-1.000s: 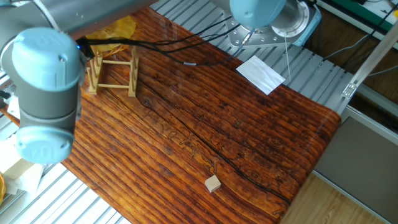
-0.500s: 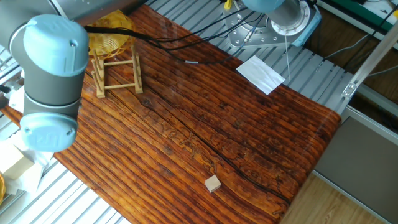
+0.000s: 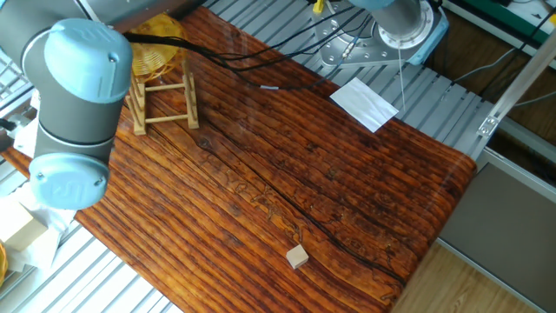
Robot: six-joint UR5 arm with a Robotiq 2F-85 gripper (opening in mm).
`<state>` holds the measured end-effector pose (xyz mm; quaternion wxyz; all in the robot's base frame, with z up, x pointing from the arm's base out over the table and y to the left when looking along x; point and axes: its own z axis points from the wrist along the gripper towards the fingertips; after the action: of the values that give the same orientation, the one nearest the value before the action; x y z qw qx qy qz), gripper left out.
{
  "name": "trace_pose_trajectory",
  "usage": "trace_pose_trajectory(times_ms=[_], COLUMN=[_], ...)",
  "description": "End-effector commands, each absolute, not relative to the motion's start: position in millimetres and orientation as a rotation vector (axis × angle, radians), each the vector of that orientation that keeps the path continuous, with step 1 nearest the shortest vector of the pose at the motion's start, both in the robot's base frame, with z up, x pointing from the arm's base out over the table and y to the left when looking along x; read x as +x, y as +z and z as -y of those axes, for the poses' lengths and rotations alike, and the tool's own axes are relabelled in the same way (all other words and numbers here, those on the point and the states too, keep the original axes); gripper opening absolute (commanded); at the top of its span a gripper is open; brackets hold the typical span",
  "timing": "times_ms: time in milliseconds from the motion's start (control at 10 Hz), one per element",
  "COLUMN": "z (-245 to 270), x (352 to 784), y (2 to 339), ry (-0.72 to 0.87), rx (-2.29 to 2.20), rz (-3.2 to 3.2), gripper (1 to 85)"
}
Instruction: Put the dish on the dish rack
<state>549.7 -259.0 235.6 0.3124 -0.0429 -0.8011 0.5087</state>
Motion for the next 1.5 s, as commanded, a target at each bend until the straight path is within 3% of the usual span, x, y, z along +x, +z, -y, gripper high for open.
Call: trace_pose_trajectory(times_ms=[0, 400, 500, 600, 700, 1400], z=[247.4, 241.0, 237.9, 232.1, 239.4, 247.5], x=[546.7, 550.3, 552.6, 557.7, 571.5, 571.4], y=[231.3, 225.8, 216.0, 198.2, 194.6, 226.0], ry=[1.306, 1.285, 1.243, 1.167, 1.196, 1.192], rx=[-0.150, -0.149, -0.134, -0.106, -0.054, 0.134], rz=[2.110, 2.129, 2.171, 2.252, 2.293, 2.329], gripper=[1.0, 1.0, 10.0, 26.0, 36.0, 34.3])
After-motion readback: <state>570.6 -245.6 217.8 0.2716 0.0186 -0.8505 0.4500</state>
